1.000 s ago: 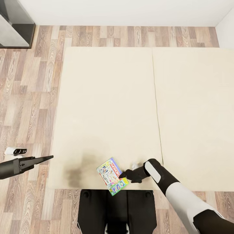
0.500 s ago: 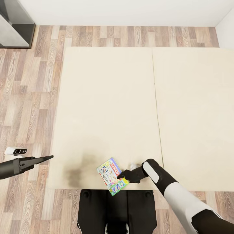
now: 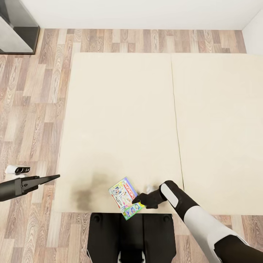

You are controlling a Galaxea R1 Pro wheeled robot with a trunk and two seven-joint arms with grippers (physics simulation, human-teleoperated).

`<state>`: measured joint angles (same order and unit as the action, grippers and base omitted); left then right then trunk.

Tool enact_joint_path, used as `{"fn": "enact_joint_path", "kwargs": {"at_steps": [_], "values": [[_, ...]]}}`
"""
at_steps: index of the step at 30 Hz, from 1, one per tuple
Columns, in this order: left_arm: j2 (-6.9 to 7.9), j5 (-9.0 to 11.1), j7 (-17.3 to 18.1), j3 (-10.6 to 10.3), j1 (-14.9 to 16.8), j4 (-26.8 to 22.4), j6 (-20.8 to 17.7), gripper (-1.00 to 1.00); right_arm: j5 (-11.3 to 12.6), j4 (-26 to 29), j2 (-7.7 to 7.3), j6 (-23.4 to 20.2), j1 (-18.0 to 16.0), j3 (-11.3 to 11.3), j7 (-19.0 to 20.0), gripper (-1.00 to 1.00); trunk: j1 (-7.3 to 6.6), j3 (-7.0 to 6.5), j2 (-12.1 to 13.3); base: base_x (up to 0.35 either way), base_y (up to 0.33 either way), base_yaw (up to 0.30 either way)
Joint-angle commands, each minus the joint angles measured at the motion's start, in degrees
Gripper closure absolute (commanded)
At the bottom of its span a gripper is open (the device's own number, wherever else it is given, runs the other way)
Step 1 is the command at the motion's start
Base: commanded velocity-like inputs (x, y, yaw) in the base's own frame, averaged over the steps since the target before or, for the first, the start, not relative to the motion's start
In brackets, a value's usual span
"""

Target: Put all the toys in the child's room - the three board games (two on the bed and one on the table), the two jigsaw puzzles on the table, and the tennis ball on the table - inside the toy box on the table in the child's room.

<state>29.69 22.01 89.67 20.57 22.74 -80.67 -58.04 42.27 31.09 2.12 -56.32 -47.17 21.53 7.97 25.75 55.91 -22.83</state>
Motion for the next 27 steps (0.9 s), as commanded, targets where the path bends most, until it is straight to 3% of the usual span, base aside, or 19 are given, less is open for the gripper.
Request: {"fn": "enact_joint_path", "kwargs": {"at_steps": [1, 6, 27], "values": [[0.02, -0.04, 0.23, 0.0, 0.03, -0.01, -0.62, -1.0, -0.6, -0.03, -0.01, -0.12, -0.03, 0.09, 0.56, -1.0, 0.03, 0.06, -0.09, 0.0, 0.0, 0.0], [0.02, -0.04, 0.21, 0.0, 0.1, -0.01, -0.63, -1.0, -0.61, -0.13, 0.13, -0.11, -0.03, 0.09, 0.56, -1.0, 0.03, 0.06, -0.09, 0.0, 0.0, 0.0], [0.02, -0.04, 0.22, 0.0, 0.11, -0.01, -0.63, -1.0, -0.69, 0.71, 4.03, -0.19, -0.11, 0.0, 0.56, -1.0, 0.03, 0.06, -0.09, 0.0, 0.0, 0.0]]}}
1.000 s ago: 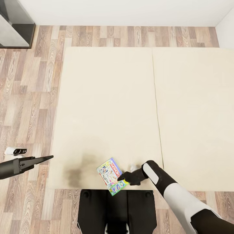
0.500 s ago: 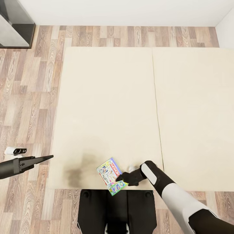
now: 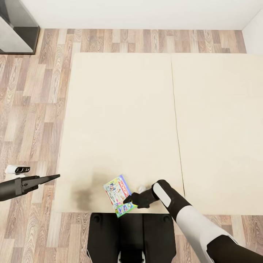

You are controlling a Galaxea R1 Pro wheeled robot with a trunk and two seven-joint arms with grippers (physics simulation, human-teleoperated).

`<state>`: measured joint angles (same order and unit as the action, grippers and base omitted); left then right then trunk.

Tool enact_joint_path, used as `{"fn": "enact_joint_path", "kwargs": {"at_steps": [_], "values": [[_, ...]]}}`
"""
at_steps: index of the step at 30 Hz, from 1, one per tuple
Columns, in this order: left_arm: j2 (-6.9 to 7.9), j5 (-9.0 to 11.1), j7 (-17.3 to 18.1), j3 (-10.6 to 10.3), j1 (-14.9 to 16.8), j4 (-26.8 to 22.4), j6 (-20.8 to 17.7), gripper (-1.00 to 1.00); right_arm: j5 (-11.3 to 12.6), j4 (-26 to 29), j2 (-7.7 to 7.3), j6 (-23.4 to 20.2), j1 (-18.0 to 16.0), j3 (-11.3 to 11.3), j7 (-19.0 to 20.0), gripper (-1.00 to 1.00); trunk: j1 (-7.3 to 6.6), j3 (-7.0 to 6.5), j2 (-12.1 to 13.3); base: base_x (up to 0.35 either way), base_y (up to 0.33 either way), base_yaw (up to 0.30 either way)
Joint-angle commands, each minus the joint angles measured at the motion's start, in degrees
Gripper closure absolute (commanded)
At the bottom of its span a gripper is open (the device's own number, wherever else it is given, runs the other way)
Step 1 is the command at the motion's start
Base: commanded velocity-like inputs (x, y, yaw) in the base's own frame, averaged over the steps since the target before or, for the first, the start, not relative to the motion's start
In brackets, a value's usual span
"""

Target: Put all the toys in the child's room - the three board games (two on the bed and one on the table), the two jigsaw puzzles on the table, and the tennis ball on the table - inside the toy box on the table in the child's room.

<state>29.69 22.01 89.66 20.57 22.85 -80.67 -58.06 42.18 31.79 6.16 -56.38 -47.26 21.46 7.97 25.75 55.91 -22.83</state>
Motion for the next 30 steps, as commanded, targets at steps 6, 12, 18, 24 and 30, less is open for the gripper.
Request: {"fn": "enact_joint_path", "kwargs": {"at_steps": [6, 12, 18, 24, 30], "values": [[0.02, -0.02, 0.24, 0.0, 0.01, -0.01, -0.64, -1.0, -0.54, 2.84, 0.14, -0.56, -0.03, 0.08, 0.35, -1.0, 0.03, 0.06, -0.09, 0.0, 0.0, 0.0], [0.02, -0.03, 0.25, 0.0, 0.01, -0.01, -0.65, -1.0, -0.57, 4.44, 0.16, -0.87, 0.05, 0.08, 0.12, -1.0, 0.03, 0.06, -0.09, 0.0, 0.0, 0.0], [0.02, -0.03, 0.25, 0.0, 0.01, -0.01, -0.65, -1.0, -0.6, 4.65, 0.17, -0.85, 0.02, 0.08, 0.02, -1.0, 0.03, 0.06, -0.09, 0.0, 0.0, 0.0], [0.02, -0.01, 0.25, 0.0, 0.02, -0.01, -0.65, -1.0, -0.61, 4.69, 0.23, -0.75, -0.25, 0.08, -0.12, -1.0, 0.03, 0.06, -0.09, 0.0, 0.0, 0.0], [0.02, -0.01, 0.25, 0.0, 0.01, -0.04, -0.65, -1.0, -0.61, 4.69, 0.25, -0.46, -0.59, 0.08, -0.25, -1.0, 0.03, 0.06, -0.09, 0.0, 0.0, 0.0]]}}
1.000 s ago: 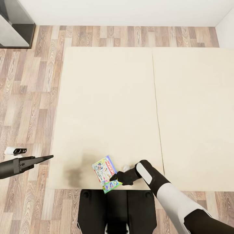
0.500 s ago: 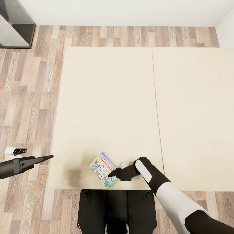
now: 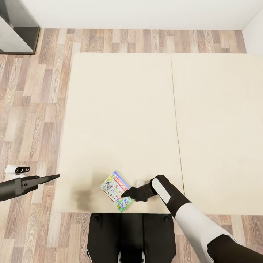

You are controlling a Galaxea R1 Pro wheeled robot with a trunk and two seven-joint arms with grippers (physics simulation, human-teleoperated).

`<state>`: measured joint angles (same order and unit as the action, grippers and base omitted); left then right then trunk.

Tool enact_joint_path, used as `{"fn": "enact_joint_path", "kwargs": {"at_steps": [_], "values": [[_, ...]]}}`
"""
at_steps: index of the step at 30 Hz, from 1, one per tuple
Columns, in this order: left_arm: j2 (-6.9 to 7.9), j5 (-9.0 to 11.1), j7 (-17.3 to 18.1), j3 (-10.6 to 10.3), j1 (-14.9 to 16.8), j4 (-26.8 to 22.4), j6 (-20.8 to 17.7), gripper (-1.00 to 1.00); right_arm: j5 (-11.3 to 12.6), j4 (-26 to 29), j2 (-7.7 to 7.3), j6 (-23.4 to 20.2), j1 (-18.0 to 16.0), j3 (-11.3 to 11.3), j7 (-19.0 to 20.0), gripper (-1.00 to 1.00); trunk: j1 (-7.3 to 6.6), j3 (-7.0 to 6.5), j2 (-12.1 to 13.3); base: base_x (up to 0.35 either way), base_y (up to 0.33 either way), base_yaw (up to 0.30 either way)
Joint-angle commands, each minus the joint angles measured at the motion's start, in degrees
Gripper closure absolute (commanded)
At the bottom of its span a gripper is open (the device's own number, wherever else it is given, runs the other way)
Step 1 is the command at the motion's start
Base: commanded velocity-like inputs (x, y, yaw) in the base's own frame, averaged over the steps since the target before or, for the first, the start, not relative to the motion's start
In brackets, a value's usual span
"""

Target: Put all the toys in the child's room - the three board games (two on the bed and one on the table), the two jigsaw puzzles on the table, and the tennis ball on the table - inside the toy box on the table in the child's room.

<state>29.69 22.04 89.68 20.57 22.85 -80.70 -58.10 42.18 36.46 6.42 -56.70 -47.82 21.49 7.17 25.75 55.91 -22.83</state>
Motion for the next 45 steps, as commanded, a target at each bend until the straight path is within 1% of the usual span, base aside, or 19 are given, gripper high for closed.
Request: {"fn": "enact_joint_path", "kwargs": {"at_steps": [1, 5, 12, 19, 23, 33, 40, 45], "values": [[0.02, -0.05, 0.23, 0.0, 0.01, 0.0, -0.61, -1.0, -0.61, 0.01, 0.04, -0.1, -0.07, 0.04, 0.53, -1.0, 0.03, 0.06, -0.09, 0.0, 0.0, 0.0], [0.02, -0.05, 0.23, 0.0, 0.05, -0.05, -0.61, -1.0, -0.61, 0.05, 0.27, 0.12, -0.39, 0.04, 0.49, -1.0, 0.03, 0.06, -0.09, 0.0, 0.0, 0.0], [0.02, -0.07, 0.23, -0.02, 0.16, -0.07, -0.61, -1.0, -0.61, 0.09, 0.37, 0.29, -2.13, 0.04, 0.41, -1.0, 0.03, 0.06, -0.09, 0.0, 0.0, 0.0], [0.02, -0.05, 0.22, -0.09, 0.83, -0.07, -0.61, -1.0, -0.61, 0.14, 0.4, 0.37, -3.44, 0.04, 0.37, -1.0, 0.03, 0.06, -0.09, 0.0, 0.0, 0.0], [0.02, -0.05, 0.2, -0.09, 0.89, -0.07, -0.61, -1.0, -0.61, 0.17, 0.41, 0.42, -3.72, 0.04, 0.34, -1.0, 0.03, 0.06, -0.09, 0.0, 0.0, 0.0], [0.02, -0.04, 0.22, -0.09, 0.92, -0.07, -0.61, -1.0, -0.61, 0.19, 0.36, 0.53, -6.23, 0.04, 0.3, -1.0, 0.03, 0.06, -0.09, 0.0, 0.0, 0.0], [0.02, -0.06, 0.15, -0.09, 0.95, -0.07, -0.61, -1.0, -0.61, 0.19, 0.35, 0.58, -7.24, 0.04, 0.3, -1.0, 0.03, 0.06, -0.09, 0.0, 0.0, 0.0], [0.02, -0.06, 0.17, -0.09, 0.94, -0.07, -0.61, -1.0, -0.61, 0.18, 0.35, 1.85, -7.8, 0.04, 0.3, -1.0, 0.03, 0.06, -0.09, 0.0, 0.0, 0.0]]}}
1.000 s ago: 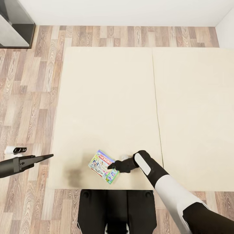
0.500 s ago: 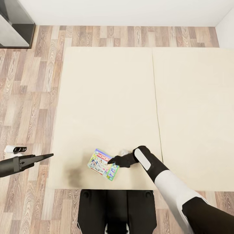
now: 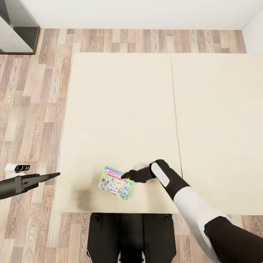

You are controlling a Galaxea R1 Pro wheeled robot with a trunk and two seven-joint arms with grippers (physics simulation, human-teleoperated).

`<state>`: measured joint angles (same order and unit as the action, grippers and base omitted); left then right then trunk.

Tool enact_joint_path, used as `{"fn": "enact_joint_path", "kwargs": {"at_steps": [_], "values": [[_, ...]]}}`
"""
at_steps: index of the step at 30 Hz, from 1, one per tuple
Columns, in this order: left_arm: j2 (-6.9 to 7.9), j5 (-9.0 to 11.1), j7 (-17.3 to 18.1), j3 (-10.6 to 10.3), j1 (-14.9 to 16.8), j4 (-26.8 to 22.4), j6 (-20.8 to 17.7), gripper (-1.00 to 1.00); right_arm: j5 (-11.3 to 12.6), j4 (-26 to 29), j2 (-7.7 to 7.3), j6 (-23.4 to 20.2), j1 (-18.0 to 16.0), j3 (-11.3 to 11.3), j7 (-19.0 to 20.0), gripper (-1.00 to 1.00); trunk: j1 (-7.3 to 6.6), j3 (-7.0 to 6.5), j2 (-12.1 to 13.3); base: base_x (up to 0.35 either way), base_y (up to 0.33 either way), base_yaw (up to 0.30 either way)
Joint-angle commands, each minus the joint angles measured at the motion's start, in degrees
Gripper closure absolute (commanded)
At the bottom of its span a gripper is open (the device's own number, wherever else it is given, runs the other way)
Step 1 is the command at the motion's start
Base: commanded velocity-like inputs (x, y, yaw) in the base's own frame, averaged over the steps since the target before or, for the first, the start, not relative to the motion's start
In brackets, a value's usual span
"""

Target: Put all the toys in the child's room - the three board games (two on the bed and one on the table), the two jigsaw puzzles on the table, and the tennis ball on the table - inside the toy box on the table in the child's room.

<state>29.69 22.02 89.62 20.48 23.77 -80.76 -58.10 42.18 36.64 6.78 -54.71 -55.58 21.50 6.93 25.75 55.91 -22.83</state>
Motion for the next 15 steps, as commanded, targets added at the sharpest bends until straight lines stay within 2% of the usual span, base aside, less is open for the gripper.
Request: {"fn": "enact_joint_path", "kwargs": {"at_steps": [1, 15], "values": [[0.02, -0.04, 0.25, -0.01, 0.01, -0.01, -0.61, -1.0, -0.61, -0.02, -0.01, 0.13, -0.15, 0.03, 0.54, -1.0, 0.03, 0.06, -0.09, 0.0, 0.0, 0.0], [0.02, -0.05, 0.19, -0.01, 0.02, -0.01, -0.61, -1.0, -0.61, -0.05, -0.26, 2.78, -0.74, 0.03, 0.54, -1.0, 0.03, 0.06, -0.09, 0.0, 0.0, 0.0]]}}
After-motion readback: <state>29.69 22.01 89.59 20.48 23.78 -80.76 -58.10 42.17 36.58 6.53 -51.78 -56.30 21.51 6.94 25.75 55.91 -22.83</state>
